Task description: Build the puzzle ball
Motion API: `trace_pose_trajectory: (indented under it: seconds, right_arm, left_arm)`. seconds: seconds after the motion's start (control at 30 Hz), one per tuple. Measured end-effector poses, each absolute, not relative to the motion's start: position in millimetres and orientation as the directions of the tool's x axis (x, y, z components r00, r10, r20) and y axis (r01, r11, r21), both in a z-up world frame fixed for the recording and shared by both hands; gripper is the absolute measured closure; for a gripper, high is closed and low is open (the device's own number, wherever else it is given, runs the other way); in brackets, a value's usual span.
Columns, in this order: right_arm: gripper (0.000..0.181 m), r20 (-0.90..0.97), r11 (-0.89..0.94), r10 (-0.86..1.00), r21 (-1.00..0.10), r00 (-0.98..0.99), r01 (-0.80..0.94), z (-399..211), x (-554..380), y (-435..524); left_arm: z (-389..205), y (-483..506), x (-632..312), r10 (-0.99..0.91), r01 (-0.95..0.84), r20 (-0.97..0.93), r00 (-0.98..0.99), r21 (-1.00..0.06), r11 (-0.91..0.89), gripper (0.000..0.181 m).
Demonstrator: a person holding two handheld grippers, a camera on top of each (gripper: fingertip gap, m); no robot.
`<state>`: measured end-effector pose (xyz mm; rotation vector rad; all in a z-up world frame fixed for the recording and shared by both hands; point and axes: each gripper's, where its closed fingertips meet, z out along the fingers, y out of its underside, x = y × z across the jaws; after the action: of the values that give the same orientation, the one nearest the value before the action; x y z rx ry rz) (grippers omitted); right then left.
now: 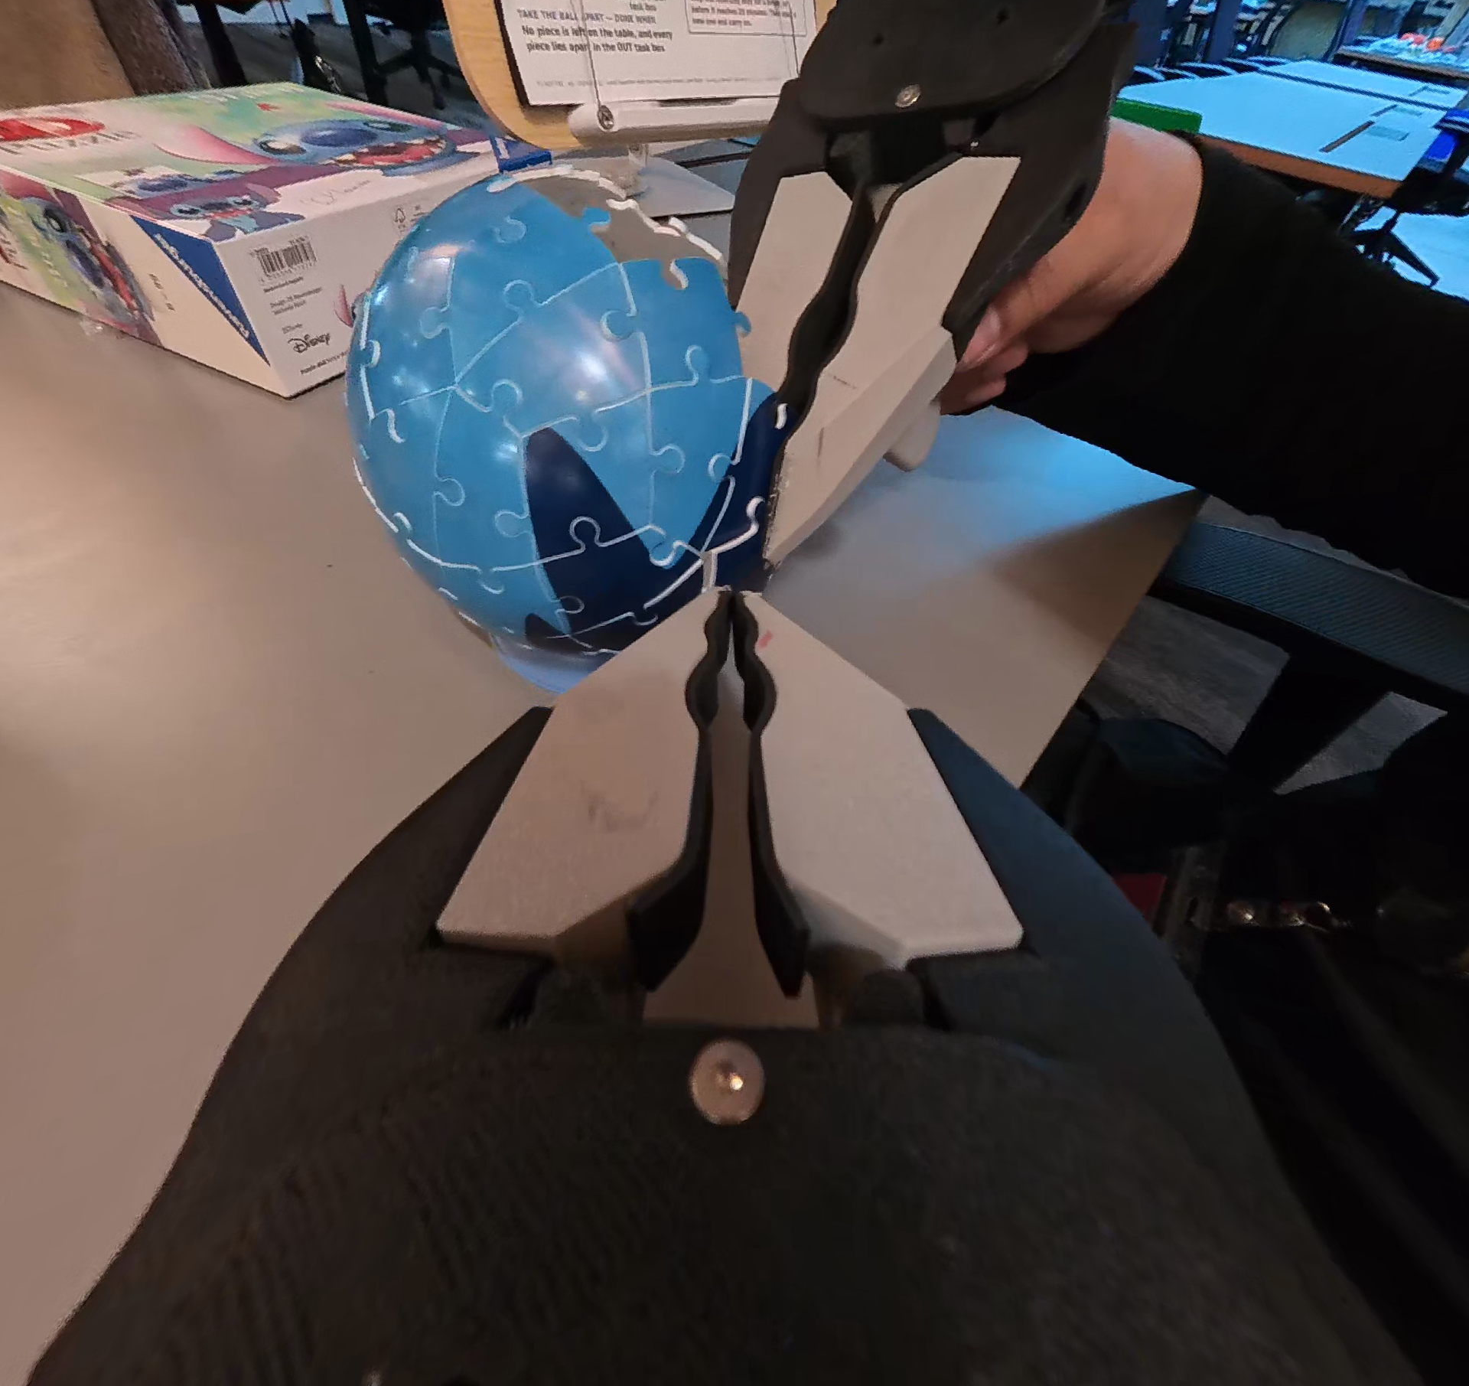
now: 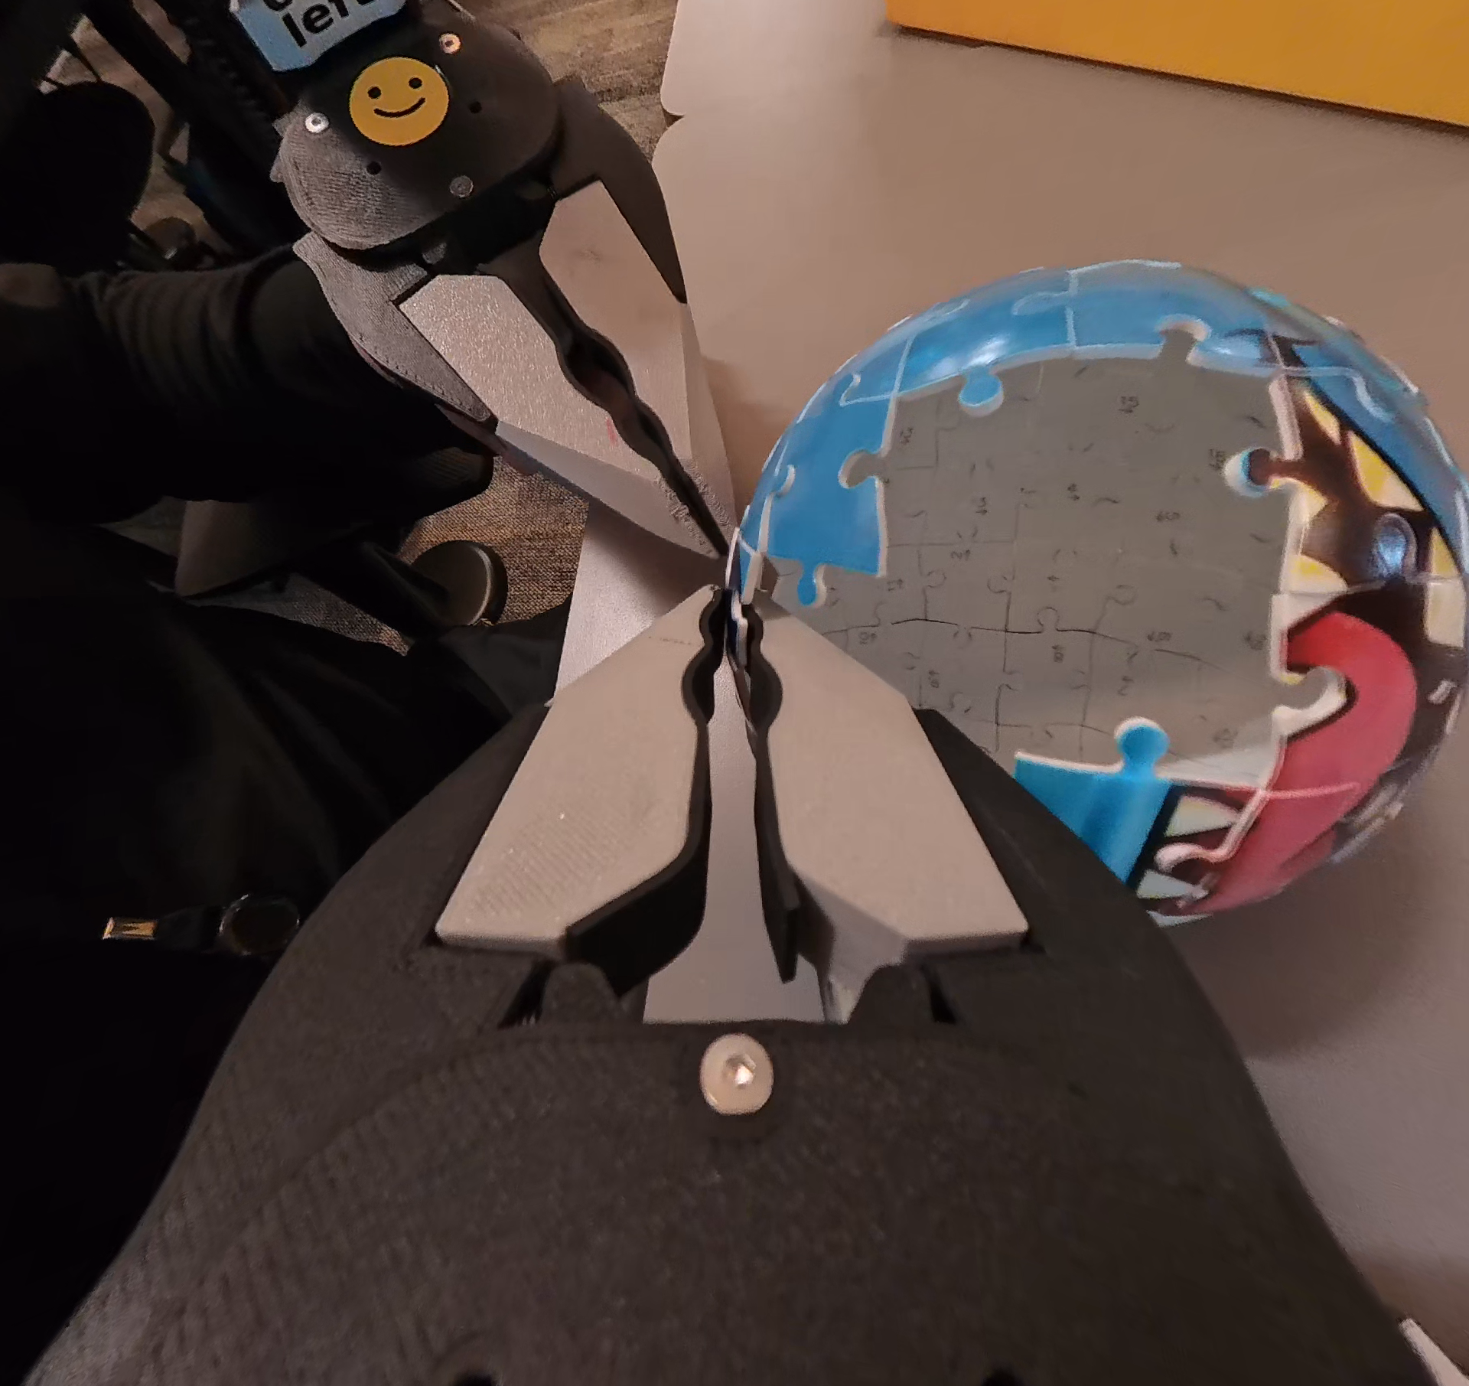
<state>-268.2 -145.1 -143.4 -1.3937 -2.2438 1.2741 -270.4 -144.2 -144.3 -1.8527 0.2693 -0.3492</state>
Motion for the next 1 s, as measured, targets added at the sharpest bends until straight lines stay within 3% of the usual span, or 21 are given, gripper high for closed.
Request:
trace_pose_trajectory:
  seconds: [1.0]
  right_arm:
    - [0.181, -0.247, 0.198, 0.824, -0.717, -0.51, 0.668, -145.4, -271.0, -140.0]
  left_arm:
    - [-142.9, -137.1, -268.0, -0.353, -0.011, 0.102, 0.93, -0.953, -0.303, 0.181]
